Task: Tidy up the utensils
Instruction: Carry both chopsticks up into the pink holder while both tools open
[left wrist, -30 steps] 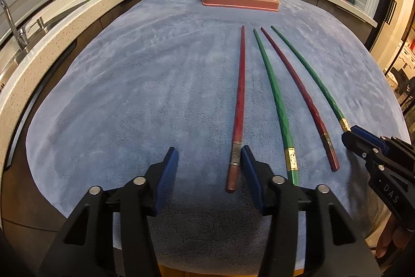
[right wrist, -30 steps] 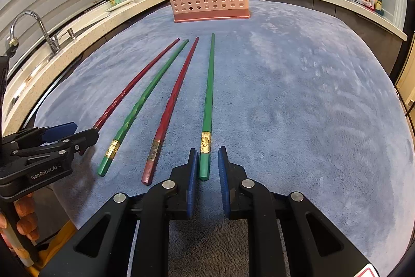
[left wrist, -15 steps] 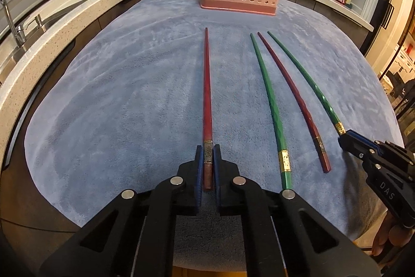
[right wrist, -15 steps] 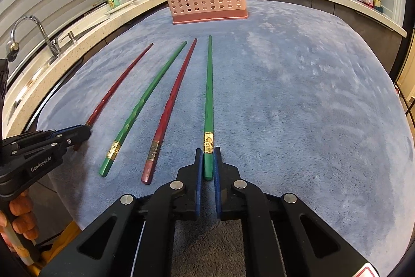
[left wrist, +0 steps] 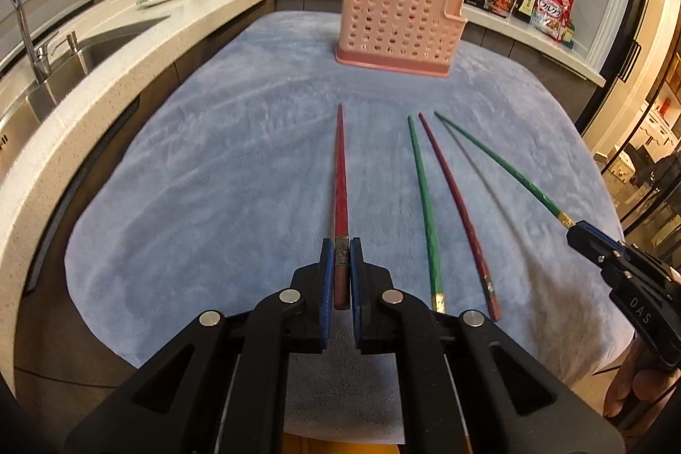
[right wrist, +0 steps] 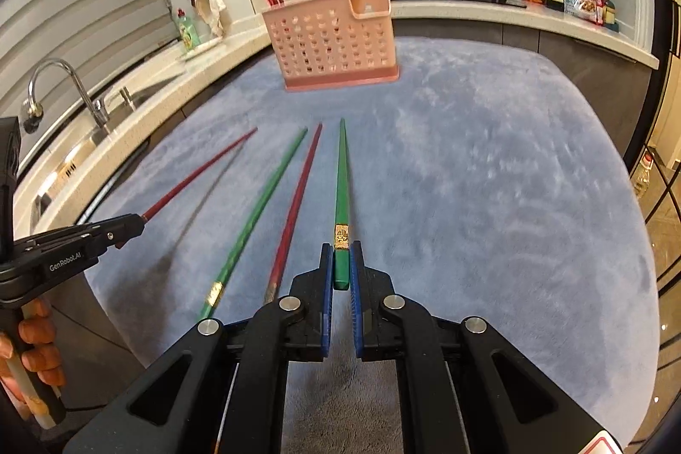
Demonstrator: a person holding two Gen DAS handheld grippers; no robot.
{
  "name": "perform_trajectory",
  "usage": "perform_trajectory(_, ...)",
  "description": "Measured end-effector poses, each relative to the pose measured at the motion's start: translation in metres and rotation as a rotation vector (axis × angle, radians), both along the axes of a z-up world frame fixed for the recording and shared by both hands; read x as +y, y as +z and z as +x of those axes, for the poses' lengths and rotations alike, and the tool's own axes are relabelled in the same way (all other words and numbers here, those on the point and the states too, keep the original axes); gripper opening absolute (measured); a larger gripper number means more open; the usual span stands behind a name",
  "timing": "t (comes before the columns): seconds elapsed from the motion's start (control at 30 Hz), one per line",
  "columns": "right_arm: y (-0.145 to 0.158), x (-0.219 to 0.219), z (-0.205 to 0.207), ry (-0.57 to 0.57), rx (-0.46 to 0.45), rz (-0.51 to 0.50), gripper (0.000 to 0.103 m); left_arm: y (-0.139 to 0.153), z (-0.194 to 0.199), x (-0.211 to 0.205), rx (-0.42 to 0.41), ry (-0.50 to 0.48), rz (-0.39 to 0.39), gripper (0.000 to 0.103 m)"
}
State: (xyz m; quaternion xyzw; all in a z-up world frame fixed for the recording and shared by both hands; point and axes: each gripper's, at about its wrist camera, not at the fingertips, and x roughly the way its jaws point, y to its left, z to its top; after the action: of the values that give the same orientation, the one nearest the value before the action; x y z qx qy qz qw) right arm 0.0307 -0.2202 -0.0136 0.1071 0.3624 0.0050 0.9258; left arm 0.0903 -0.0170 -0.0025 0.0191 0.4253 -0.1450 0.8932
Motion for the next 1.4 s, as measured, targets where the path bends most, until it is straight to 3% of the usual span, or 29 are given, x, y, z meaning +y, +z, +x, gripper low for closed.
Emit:
perform_trajectory(0.33,0.078,-0.025,0.021,-0.028,-0.168,-0.01,0.007,0.056,0.027,-0.001,-0.104,0.002,-0.033,0.007)
perform_trajectory(0.93,0.181,-0.054,0.101,-0.029,-0.369,0.024,0.007,0.164,0.124,-0.016,-0.257,0.007,-0.126,0.007)
perform_trajectory(1.17,0.227,-0.053,0.144,-0.005,-0.485,0.026,0.007,0.222,0.155,-0.025,-0.377,0.022,-0.16,0.007)
perform_trajectory(1.4,0.252,-0.062,0.204,-0.019,-0.527,0.088,0.007,0.267,0.186,-0.037,-0.516,0.029,-0.212,0.007)
